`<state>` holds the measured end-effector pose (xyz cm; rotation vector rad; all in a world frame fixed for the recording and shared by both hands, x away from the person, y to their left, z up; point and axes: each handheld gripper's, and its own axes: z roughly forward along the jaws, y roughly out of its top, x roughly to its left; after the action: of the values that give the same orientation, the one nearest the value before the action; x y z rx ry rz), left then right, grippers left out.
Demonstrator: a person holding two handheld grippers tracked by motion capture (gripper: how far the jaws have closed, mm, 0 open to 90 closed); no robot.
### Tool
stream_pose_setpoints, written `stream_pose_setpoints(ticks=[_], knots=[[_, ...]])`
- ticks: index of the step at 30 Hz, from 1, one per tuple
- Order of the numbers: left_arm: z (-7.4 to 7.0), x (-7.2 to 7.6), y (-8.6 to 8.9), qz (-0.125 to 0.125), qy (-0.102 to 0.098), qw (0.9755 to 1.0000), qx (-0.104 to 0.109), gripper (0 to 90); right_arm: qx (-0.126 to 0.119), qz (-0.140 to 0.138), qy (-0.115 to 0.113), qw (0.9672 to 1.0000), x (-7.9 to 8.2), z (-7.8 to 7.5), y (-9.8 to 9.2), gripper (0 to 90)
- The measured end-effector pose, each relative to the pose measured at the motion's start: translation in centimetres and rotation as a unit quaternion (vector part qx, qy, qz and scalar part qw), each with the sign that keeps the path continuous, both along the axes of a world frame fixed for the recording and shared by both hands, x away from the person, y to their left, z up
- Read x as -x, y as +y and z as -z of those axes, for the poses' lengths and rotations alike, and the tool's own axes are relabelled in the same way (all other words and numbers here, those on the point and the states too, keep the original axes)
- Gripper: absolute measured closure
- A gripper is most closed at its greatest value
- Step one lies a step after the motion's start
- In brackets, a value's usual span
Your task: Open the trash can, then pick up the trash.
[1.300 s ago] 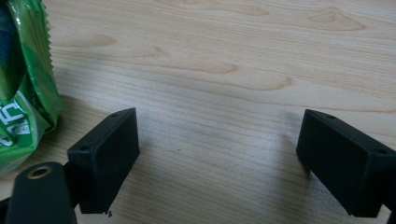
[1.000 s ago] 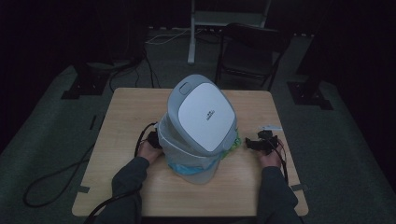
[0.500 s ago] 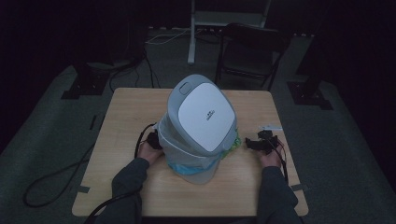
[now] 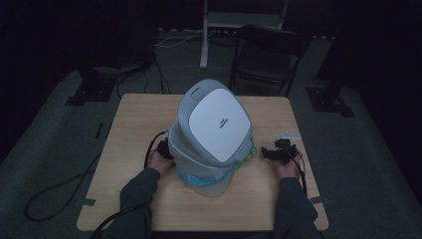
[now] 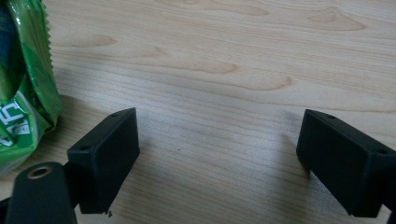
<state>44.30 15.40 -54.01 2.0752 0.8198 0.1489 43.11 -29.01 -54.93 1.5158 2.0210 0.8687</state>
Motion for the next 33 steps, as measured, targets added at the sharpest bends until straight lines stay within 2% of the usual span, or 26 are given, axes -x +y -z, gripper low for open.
stream_pose_setpoints(ticks=[7,9,10,11,15,16,17,18,21,22,26,29,30,33], knots=[[0.1,0.1,0.0,-0.005,0.000,1.0000,0.005,90.0,0.000,0.000,0.000,1.0000,0.0,0.0,0.0,12.1],[0.1,0.1,0.0,-0.005,0.000,1.0000,0.005,90.0,-0.001,0.003,-0.002,1.0000,0.1,0.0,0.0,15.4],[0.1,0.1,0.0,-0.005,0.001,1.0000,0.006,90.0,-0.002,0.008,-0.003,1.0000,0.1,-0.1,-0.1,22.4],[0.1,0.1,0.0,-0.005,0.001,1.0000,0.006,90.0,-0.002,0.008,-0.003,1.0000,0.1,-0.1,-0.1,22.4],[0.1,0.0,0.0,-0.005,0.002,1.0000,0.008,90.0,-0.001,0.012,0.004,0.9999,0.5,-0.7,-0.3,54.0],[0.1,0.0,0.0,-0.005,0.002,1.0000,0.008,90.0,-0.009,0.008,0.006,0.9999,0.6,-0.9,-0.4,60.3],[0.1,0.0,0.0,-0.005,0.002,1.0000,0.008,90.0,-0.009,0.008,0.006,0.9999,0.6,-0.9,-0.4,60.3],[0.1,0.0,0.0,-0.005,0.002,1.0000,0.008,90.0,-0.018,0.006,-0.001,0.9998,0.8,-1.2,-0.5,65.7],[0.1,0.1,0.0,-0.006,0.002,1.0000,0.007,90.0,-0.025,0.003,-0.011,0.9996,1.0,-1.9,-0.4,68.4],[0.1,0.1,0.0,-0.006,0.001,1.0000,0.007,90.0,-0.040,-0.007,-0.018,0.9990,1.2,-2.6,-0.3,71.1],[0.1,0.1,0.0,-0.007,0.000,1.0000,0.006,90.0,-0.059,-0.021,-0.022,0.9978,1.5,-3.5,0.4,71.5],[0.1,0.1,0.0,-0.007,0.001,1.0000,0.007,90.0,-0.063,-0.026,-0.023,0.9974,1.4,-3.9,0.8,71.7],[0.1,0.1,0.0,-0.006,0.001,1.0000,0.008,90.0,-0.074,-0.035,-0.027,0.9963,1.4,-4.4,1.3,72.6],[0.1,0.1,0.0,-0.006,0.001,1.0000,0.007,90.0,-0.081,-0.043,-0.034,0.9952,1.4,-5.0,1.8,72.6]])
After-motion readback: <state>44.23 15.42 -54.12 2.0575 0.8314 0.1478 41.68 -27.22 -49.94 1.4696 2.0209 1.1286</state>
